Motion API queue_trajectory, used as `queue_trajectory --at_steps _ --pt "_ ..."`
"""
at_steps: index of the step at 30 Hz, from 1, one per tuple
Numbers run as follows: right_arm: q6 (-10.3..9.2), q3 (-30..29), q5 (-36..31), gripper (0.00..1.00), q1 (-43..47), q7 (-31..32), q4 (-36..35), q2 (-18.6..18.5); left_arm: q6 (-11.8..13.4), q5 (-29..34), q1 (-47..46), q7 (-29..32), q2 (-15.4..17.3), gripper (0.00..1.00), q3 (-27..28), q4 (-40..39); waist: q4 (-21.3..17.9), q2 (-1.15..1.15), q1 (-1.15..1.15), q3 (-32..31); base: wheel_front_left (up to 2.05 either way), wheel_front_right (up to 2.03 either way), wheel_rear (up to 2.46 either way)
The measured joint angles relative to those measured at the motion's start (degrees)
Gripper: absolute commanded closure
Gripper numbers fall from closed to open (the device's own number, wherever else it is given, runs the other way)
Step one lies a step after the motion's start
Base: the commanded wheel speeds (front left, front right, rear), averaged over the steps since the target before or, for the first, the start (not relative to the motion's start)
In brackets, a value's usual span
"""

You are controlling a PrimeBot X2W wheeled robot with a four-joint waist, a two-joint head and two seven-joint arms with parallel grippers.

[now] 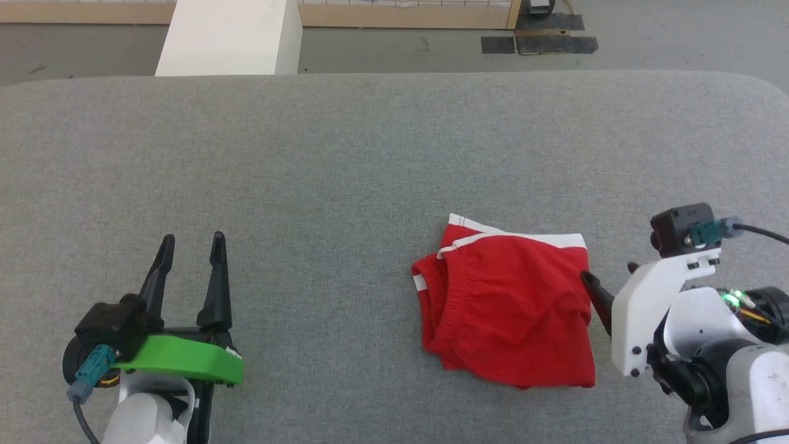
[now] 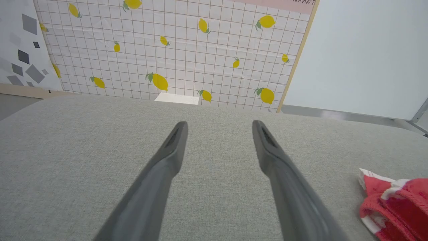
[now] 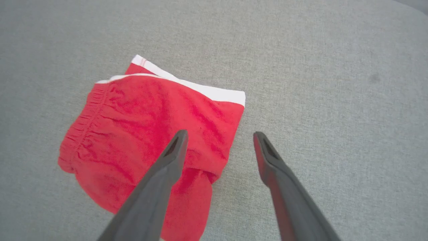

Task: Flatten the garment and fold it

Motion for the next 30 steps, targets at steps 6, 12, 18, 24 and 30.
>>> queue_trajectory --at_steps 6,12,18,24,30 --pt "0.00 -0.2 0.0 0.00 0.3 -1.2 7.9 0.0 0.0 -0.1 -0.1 0.0 0.2 0.00 -0.4 -0.1 0.6 0.00 0.00 1.0 0.00 0.00 0.00" --pt "0.00 0.8 -0.5 0.00 -0.8 -4.5 16.5 0.0 0.0 -0.3 -0.3 0.0 0.2 0.00 -1.0 -0.1 1.6 0.00 0.00 2.1 0.00 0.00 0.00" --pt "0.00 1.8 -1.7 0.59 -3.4 -7.2 21.1 0.0 0.0 -0.5 -0.6 0.0 0.4 0.00 -1.5 0.2 2.7 0.00 0.00 2.9 0.00 0.00 0.00" --pt "0.01 3.8 -2.5 1.00 -4.4 -7.5 22.2 0.1 0.0 -0.5 -0.6 0.0 0.9 0.00 -0.9 -0.1 2.4 0.00 0.00 2.6 0.00 0.00 0.00" --pt "0.02 11.6 -4.6 1.00 -5.3 -5.0 20.5 -2.4 0.0 -0.5 0.5 0.0 1.4 0.00 1.9 -1.4 -1.4 0.00 0.01 2.0 0.00 0.00 0.00"
